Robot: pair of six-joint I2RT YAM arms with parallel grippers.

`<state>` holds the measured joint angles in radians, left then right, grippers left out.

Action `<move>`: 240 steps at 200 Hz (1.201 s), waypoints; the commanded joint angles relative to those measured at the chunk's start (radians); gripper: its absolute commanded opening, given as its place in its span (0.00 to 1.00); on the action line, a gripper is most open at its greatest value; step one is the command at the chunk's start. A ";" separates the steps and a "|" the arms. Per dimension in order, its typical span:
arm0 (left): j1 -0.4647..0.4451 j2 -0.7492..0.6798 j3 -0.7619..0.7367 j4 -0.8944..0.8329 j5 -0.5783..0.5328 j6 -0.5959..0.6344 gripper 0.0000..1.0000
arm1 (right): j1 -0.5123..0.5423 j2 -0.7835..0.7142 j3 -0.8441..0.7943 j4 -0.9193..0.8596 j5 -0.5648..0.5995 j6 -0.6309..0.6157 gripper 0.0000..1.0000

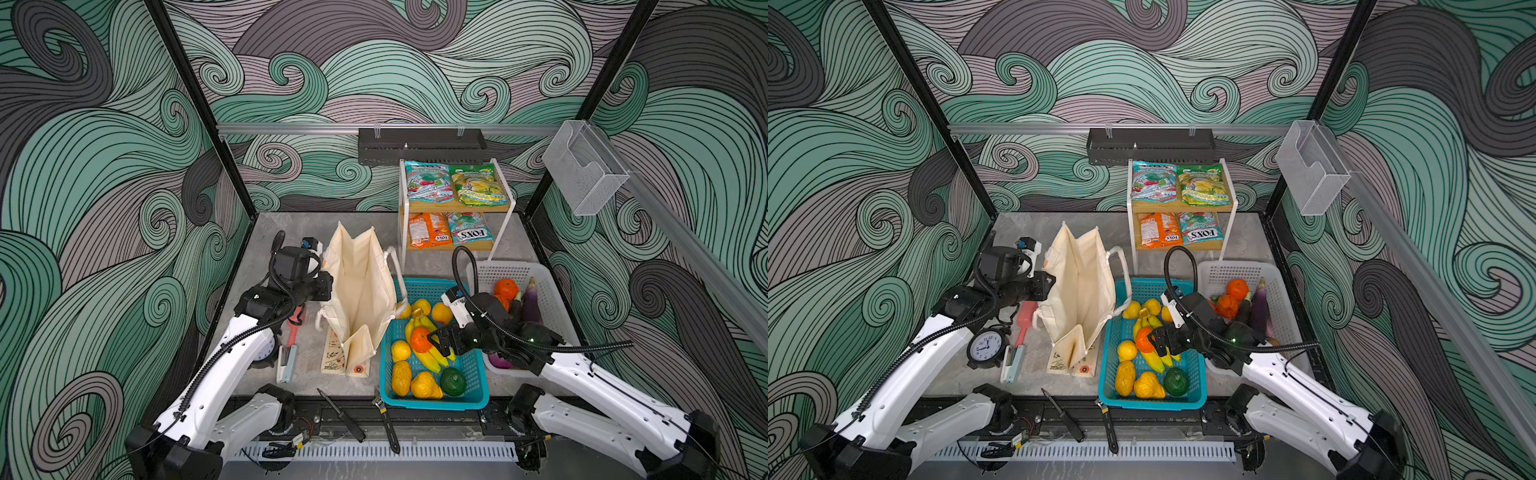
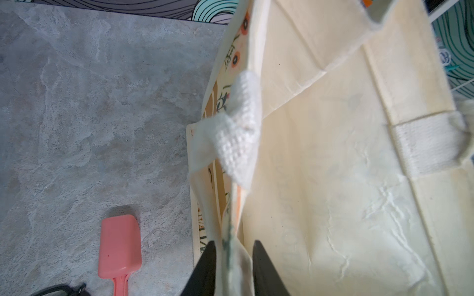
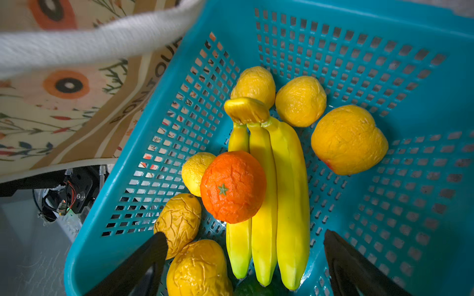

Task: Place the food into the grocery bag and tie it
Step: 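Grasp the orange from the teal basket with the right gripper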

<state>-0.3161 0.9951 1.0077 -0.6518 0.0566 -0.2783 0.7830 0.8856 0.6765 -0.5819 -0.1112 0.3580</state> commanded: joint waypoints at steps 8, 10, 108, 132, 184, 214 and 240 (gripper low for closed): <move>0.025 -0.019 0.012 0.007 0.041 0.007 0.26 | 0.034 -0.032 -0.029 0.021 -0.024 0.055 0.95; 0.025 -0.016 0.012 0.003 0.039 0.008 0.26 | 0.038 -0.033 -0.030 0.025 -0.022 0.057 0.95; 0.026 0.038 0.035 -0.056 -0.008 0.010 0.12 | 0.157 0.239 0.067 0.092 0.240 0.032 0.95; 0.027 0.035 0.031 -0.050 0.002 0.003 0.13 | 0.162 0.329 0.111 0.108 0.273 0.032 0.89; 0.028 0.039 0.034 -0.056 0.026 -0.006 0.13 | 0.179 0.387 0.056 0.217 0.266 0.101 0.81; 0.028 0.038 0.037 -0.062 0.032 -0.006 0.15 | 0.217 0.406 0.022 0.248 0.310 0.126 0.81; 0.029 0.024 0.027 -0.047 0.024 -0.012 0.16 | 0.222 0.404 -0.011 0.263 0.335 0.149 0.78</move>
<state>-0.2947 1.0260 1.0134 -0.6800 0.0757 -0.2806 0.9993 1.2892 0.6930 -0.3447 0.1677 0.4660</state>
